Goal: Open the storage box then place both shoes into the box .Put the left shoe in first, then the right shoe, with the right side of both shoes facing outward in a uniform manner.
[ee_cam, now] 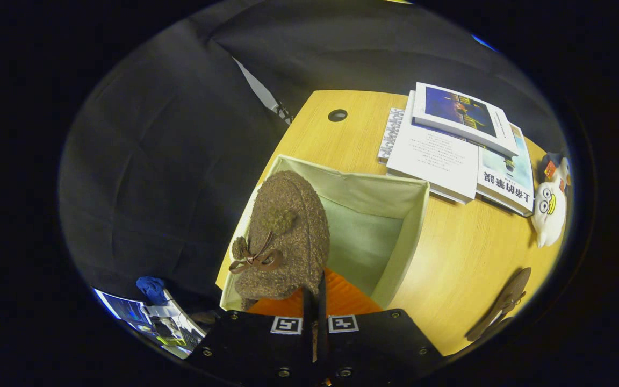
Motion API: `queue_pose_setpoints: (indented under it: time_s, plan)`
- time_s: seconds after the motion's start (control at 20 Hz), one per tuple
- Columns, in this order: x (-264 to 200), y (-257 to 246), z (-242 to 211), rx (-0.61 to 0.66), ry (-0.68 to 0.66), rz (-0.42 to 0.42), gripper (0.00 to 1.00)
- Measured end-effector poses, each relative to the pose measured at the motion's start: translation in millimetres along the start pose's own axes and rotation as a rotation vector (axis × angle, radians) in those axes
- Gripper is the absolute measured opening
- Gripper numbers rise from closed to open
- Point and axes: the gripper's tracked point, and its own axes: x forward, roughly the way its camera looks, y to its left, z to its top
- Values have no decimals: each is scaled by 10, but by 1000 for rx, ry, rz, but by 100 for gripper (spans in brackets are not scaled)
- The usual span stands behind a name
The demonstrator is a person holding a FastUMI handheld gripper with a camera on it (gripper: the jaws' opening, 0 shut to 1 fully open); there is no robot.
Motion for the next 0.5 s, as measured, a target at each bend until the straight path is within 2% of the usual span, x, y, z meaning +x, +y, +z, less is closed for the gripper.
queue_pose_setpoints:
  time_s: [0.2, 0.3, 0.35, 0.5]
  plan:
    - [94, 7, 52, -14, -2, -9, 4]
    - [105, 0, 60, -4, -11, -2, 17]
    - [135, -19, 58, -10, -15, 5, 41]
    - [-130, -107, 185, -44, -53, -13, 98]
